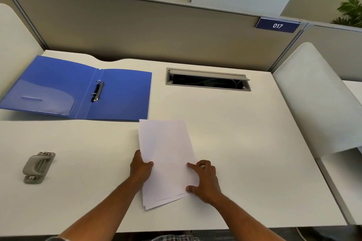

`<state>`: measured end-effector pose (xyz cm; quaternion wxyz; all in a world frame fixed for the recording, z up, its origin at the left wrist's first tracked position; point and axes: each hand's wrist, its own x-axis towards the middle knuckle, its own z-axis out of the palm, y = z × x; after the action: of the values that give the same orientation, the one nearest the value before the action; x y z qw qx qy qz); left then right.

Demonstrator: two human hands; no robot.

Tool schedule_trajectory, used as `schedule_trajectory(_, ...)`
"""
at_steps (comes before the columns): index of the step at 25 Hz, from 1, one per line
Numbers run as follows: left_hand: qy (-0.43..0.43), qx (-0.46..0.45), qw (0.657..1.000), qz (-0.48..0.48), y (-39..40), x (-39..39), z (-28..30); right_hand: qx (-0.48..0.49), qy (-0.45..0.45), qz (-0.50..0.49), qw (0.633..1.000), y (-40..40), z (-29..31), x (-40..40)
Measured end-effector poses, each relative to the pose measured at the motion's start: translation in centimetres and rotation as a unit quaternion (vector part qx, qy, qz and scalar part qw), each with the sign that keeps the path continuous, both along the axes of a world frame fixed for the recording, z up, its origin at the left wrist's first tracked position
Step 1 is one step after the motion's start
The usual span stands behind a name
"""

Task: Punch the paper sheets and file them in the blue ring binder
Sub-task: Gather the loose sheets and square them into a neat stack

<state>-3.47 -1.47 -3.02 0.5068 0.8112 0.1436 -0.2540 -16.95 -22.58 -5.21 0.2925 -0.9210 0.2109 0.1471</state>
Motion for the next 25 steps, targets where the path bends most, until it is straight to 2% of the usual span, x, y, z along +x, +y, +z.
schedule_trajectory(2, -0.017, -0.025, 0.999, -0.022, -0.2, -0.1, 0.5, 0.064, -0.055, -0.094, 0.992, -0.1, 0.6, 0.5)
schedule_trajectory(4, -0.036, -0.048, 0.997, -0.05, -0.2, -0.1, 1.4, 0.167, -0.107, -0.207, 0.958, -0.6, 2.1, 1.8)
schedule_trajectory(7, -0.062, -0.083, 0.991, -0.078, -0.3, 0.0, 3.4, 0.311, -0.146, -0.249, 0.905, -1.8, 5.4, 4.2)
schedule_trajectory(9, -0.089, -0.102, 0.988, -0.076, -0.8, 0.3, 5.2, 0.353, -0.193, -0.253, 0.88, -2.3, 7.5, 5.5)
schedule_trajectory(13, -0.227, -0.124, 0.965, -0.035, -2.4, 0.5, 9.5, 0.311, -0.291, -0.252, 0.869, -1.2, 11.1, 6.4)
schedule_trajectory(17, -0.31, -0.179, 0.934, 0.002, -2.8, 0.2, 12.4, 0.272, -0.376, -0.247, 0.85, -0.3, 13.6, 6.5)
schedule_trajectory(21, -0.329, -0.161, 0.93, -0.013, -2.5, 0.4, 12.7, 0.251, -0.37, -0.221, 0.867, 0.3, 13.6, 6.6)
schedule_trajectory(25, -0.337, -0.154, 0.929, -0.011, -2.9, 0.2, 12.4, 0.23, -0.378, -0.255, 0.86, 1.0, 13.0, 6.6)
